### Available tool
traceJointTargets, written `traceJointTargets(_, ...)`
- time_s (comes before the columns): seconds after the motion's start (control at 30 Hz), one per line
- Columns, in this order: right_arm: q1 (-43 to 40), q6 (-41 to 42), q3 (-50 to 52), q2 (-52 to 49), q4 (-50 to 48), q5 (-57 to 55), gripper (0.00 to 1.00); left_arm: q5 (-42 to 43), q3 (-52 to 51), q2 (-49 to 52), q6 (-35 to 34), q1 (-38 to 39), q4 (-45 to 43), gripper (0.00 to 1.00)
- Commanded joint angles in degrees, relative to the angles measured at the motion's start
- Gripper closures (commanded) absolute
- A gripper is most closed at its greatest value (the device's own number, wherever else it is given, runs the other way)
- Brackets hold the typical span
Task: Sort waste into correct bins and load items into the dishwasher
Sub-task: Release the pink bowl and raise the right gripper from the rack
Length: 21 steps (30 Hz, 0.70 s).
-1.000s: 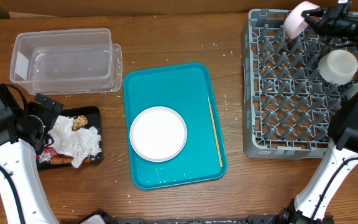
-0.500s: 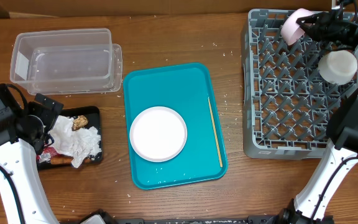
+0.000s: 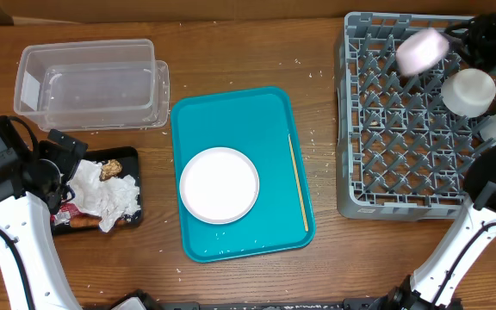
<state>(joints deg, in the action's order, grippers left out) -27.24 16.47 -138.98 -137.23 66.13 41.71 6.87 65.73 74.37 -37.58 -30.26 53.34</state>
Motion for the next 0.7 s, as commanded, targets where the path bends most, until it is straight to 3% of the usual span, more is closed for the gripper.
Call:
traceJointTargets(0.0, -1.14, -0.13, -3.67, 0.61, 2.71, -9.77, 0.56, 0.04, 0.96, 0.02, -0.55, -0.09, 0.0, 0.0)
traceJointTargets(0.3, -0.81, -2.08, -14.6, 0.61, 10.73, -17.35, 0.57, 0.04, 0.96, 0.02, -0.57, -0.09, 0.0, 0.0)
traceJointTargets(0.47, 3.37, -4.9, -14.8, 0.59, 11.34, -23.45, 0.71, 0.04, 0.96, 0.02, -0.57, -0.09, 0.0, 0.0)
traceJointTargets(0.57, 7.26, -5.81, -13.79, 0.59, 10.86, -32.02, 0.82, 0.04, 0.96, 0.02, -0.57, -0.09, 0.0, 0.0)
traceJointTargets(0.67, 11.13, -6.69, -11.63, 0.59, 8.76, -38.73, 0.87, 0.04, 0.96, 0.02, -0.57, -0.09, 0.0, 0.0)
